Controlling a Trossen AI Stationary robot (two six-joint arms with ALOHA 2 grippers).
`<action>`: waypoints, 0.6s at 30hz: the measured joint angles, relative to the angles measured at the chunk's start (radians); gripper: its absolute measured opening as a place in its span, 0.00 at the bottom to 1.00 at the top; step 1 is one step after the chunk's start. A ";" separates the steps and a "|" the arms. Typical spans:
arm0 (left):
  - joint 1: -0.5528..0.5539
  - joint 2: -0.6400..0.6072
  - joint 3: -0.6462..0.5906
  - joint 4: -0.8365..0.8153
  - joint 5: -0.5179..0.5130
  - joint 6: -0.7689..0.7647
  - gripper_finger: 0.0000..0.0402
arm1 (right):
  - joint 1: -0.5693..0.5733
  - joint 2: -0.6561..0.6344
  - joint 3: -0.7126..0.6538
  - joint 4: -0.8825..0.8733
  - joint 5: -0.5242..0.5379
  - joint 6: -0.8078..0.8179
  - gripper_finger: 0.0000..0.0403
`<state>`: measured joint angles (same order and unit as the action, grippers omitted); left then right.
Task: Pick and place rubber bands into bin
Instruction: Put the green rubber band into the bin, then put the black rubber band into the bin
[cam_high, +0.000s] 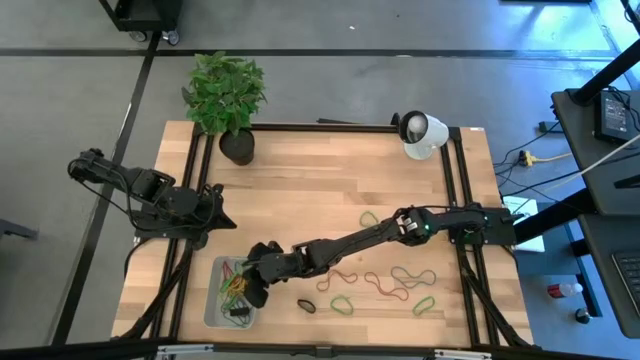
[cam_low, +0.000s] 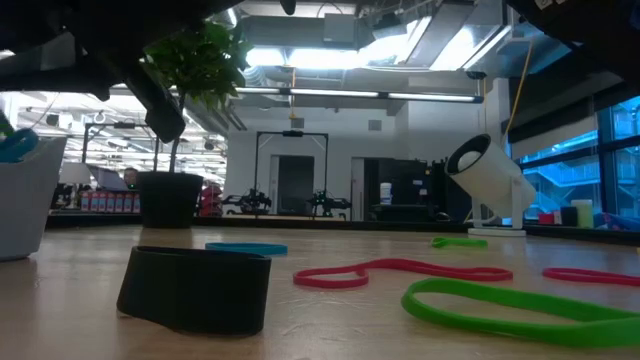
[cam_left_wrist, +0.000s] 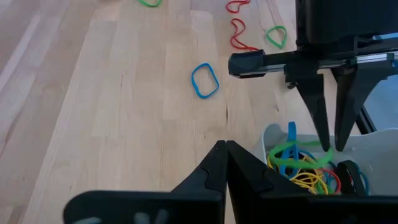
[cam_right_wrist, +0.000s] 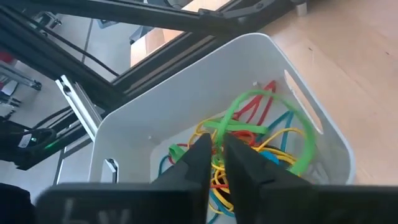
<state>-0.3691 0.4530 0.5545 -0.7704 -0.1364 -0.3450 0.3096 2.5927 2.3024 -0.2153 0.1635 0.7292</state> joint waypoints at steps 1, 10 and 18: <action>0.000 0.000 0.000 0.000 0.000 0.000 0.00 | -0.001 0.000 0.000 0.000 0.000 -0.001 0.14; 0.000 0.000 0.000 0.000 0.000 0.000 0.00 | -0.017 -0.003 0.024 -0.019 -0.073 -0.021 0.29; 0.000 0.023 0.000 0.012 0.008 0.000 0.00 | -0.035 -0.074 0.042 -0.186 -0.205 -0.052 0.17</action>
<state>-0.3689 0.4757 0.5545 -0.7585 -0.1280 -0.3450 0.2750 2.5189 2.3440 -0.4016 -0.0411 0.6768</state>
